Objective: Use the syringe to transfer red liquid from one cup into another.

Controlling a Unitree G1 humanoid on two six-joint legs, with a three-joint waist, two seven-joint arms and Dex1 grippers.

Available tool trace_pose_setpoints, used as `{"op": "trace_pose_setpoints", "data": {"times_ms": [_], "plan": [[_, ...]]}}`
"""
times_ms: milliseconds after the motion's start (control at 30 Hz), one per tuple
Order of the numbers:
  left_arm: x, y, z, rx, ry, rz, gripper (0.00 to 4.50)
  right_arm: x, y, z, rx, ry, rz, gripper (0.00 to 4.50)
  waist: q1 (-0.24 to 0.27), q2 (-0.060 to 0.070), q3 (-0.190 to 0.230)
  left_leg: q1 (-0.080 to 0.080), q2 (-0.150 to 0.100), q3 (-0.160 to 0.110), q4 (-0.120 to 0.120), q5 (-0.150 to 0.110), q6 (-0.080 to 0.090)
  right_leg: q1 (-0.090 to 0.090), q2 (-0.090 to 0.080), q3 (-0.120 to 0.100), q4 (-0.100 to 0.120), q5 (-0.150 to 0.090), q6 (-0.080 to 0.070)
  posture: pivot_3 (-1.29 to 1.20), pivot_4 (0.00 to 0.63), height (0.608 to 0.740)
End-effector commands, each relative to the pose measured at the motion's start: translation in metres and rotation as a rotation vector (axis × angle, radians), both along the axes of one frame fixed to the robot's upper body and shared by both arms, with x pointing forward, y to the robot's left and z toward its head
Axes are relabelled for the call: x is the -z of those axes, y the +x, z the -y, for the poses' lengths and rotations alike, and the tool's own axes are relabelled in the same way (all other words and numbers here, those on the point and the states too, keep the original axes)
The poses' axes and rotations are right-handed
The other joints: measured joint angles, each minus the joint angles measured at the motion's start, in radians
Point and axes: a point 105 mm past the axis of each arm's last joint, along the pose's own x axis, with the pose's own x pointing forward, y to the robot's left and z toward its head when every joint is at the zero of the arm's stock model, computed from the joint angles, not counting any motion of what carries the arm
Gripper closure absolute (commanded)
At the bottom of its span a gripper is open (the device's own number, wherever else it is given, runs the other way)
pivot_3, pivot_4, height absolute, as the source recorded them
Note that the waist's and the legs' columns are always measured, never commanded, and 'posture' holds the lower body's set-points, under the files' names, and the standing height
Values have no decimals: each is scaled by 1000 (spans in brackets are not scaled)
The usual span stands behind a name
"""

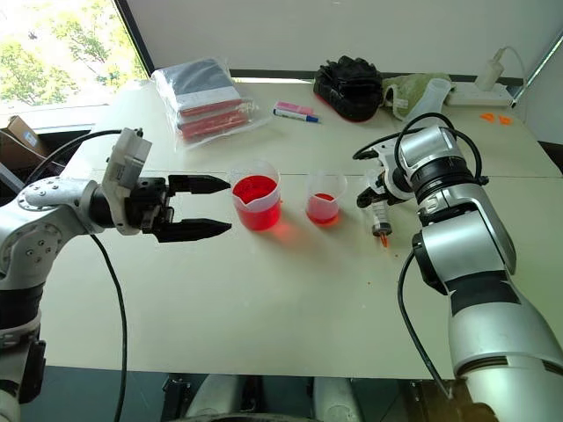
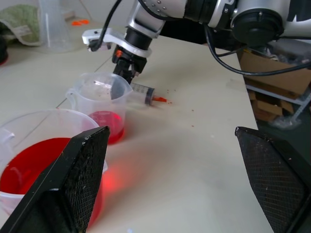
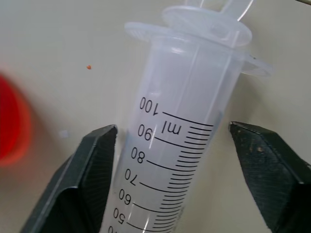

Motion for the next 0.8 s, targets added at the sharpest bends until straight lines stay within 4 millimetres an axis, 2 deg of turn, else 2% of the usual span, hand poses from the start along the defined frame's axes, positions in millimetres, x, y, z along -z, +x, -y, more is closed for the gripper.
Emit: {"op": "trace_pose_setpoints", "data": {"times_ms": [33, 100, 267, 367, 467, 600, 733, 800], "plan": [[-13, -5, -1, 7, -13, 69, 174, -8, 1, -3, -17, -6, 7, 2301, 0, 0, 0, 0, 0, 0, 0, 0, 0, 0, 0, 0, 0, 0, 0, 0, 150, 711], [-13, -4, -1, 5, -11, 72, 174, -7, 1, -3, -22, -6, 1, 3077, -1, 0, 0, 0, 0, 0, 0, 0, 0, 0, 0, 0, 0, 0, 0, 0, 150, 711], [-14, -2, 0, 5, -13, 79, 174, -10, 0, -3, -20, 3, 2, 3100, -2, 0, 0, 0, 0, 0, 0, 0, 0, 0, 0, 0, 0, 0, 0, 0, 150, 711], [-17, 2, -4, -11, -12, 99, 174, -30, 5, 6, 0, 32, 97, 3100, -1, 0, 0, 0, 0, 0, 0, 0, 0, 0, 0, 0, 0, 0, 0, 0, 150, 711], [-24, 8, -8, -31, -37, 109, 174, -54, 10, 12, 24, 81, 211, 3100, 3, 0, 0, -1, 0, 0, 0, 0, 0, 0, 0, 0, 0, 0, 0, 0, 150, 711], [-33, 16, -13, -37, -50, 120, 174, -101, 14, 7, 13, 164, 483, 3100, 3, 0, 0, -1, 0, 0, 0, 0, 0, -1, 0, 0, 0, 0, 0, 0, 150, 711], [-46, 24, -16, -29, -89, 132, 174, -148, 7, -11, -47, 258, 787, 3100, 1, 0, 0, -2, 0, 0, 0, 0, 0, -1, 1, 0, 1, 0, 0, 0, 150, 711], [-54, 31, -18, -29, -117, 130, 174, -171, -1, -28, -125, 313, 947, 3100, -1, 0, 0, -2, 0, 0, 0, 0, 0, -2, 1, 0, 1, 0, 0, 0, 150, 711]]}}
